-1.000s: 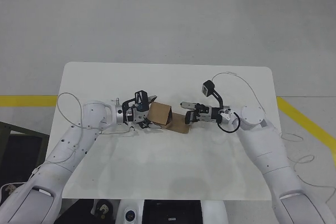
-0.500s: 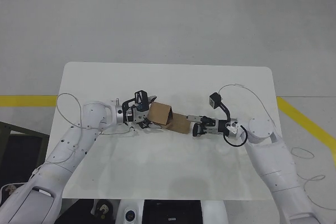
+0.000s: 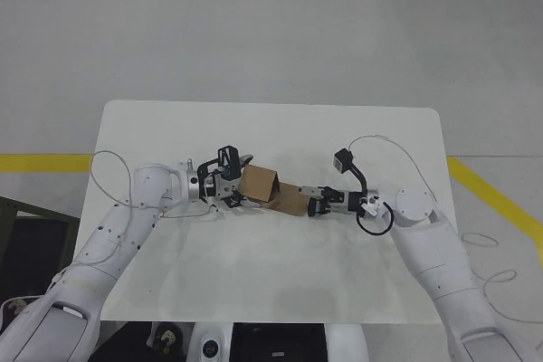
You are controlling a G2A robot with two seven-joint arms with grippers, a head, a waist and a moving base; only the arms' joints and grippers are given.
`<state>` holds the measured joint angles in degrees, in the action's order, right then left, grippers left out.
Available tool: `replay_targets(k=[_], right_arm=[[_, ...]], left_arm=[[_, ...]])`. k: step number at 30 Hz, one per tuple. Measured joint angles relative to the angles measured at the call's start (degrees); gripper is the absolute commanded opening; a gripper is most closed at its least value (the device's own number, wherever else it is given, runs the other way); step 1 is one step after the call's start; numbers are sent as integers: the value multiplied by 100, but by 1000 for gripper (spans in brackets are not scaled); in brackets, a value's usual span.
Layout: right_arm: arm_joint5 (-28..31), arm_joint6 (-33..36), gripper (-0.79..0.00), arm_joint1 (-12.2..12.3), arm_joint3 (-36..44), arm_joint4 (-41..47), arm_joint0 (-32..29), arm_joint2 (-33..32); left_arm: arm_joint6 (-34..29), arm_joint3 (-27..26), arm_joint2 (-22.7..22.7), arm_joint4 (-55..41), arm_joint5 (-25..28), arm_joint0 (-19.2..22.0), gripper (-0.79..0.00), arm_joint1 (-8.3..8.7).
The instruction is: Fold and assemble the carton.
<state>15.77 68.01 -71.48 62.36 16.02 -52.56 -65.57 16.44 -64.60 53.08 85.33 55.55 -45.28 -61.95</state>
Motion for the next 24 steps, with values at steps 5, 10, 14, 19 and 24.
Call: replay_targets(k=[5,10,14,19,24], right_arm=[[162,-47,0,-71,-376,242,193,174],[284,-96,0,-145,-768,529,340,310],[482,-46,0,-200,-966,838,411,372],[619,55,0,-244,-1124,1116,491,413],[715,218,0,-270,-1163,1502,511,383]], left_arm=[[-2,-6,5,4,11,-7,0,2],[13,-5,11,12,24,-13,0,4],[28,-12,13,29,18,-18,0,6],[30,-18,15,52,14,-21,0,8],[30,-22,20,46,11,-30,0,9]])
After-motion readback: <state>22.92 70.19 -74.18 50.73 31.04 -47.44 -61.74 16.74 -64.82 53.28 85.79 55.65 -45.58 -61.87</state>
